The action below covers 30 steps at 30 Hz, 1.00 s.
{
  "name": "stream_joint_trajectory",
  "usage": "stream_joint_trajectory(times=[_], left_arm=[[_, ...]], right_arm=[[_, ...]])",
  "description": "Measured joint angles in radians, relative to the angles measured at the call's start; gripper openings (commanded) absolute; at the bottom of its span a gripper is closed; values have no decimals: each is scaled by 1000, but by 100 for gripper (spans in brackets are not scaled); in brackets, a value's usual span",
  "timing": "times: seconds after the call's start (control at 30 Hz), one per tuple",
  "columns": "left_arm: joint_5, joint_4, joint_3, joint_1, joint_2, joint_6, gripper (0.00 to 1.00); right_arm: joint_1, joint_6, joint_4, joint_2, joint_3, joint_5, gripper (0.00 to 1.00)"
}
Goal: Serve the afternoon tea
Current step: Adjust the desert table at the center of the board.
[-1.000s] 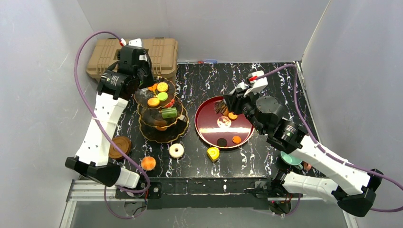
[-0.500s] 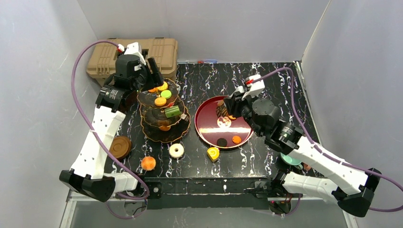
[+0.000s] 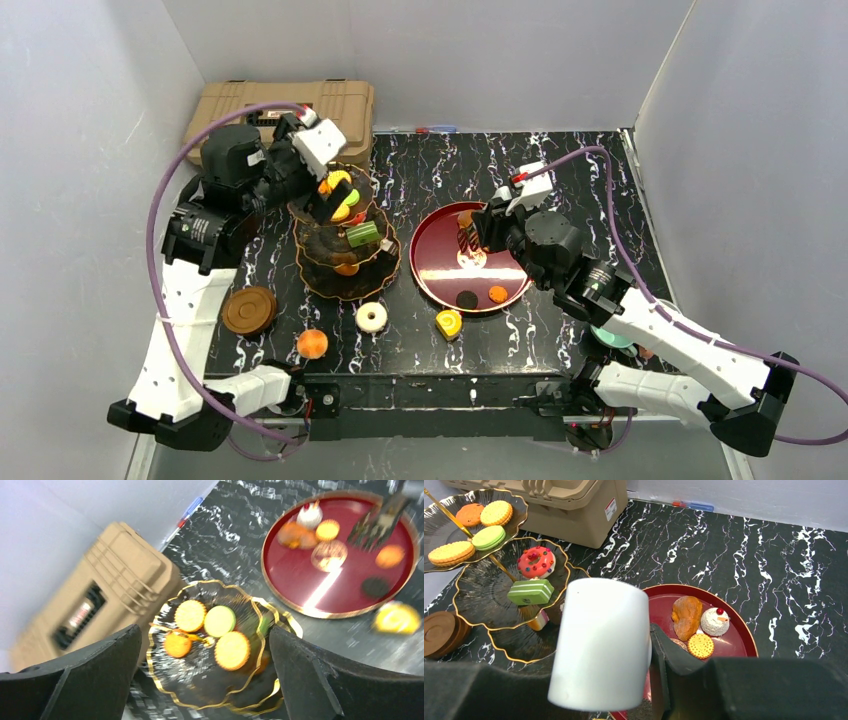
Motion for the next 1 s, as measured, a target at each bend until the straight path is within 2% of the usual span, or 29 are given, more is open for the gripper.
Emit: stream_joint_trajectory(times=[0.1,0.2,0.4,0.57,0.73,0.87,1.0], left_arm=[[50,-92,18,23,2,287,96],[132,-209,77,109,51,517,94],[343,-426,404,334,299,911,93],[408,-650,468,356,390,1245,87],[415,-741,471,296,422,1402,80],[426,-746,496,238,454,1425,74],[415,-753,554,232,499,1435,66]], right_arm=[[0,0,0,0,0,0,37],[0,2,0,0,0,0,37],[0,9,0,0,0,-1,37],[0,12,0,-4,0,-1,37],[0,14,0,-5,0,-2,37],[0,17,0,-5,0,-6,37],[0,20,0,-6,0,-8,37]])
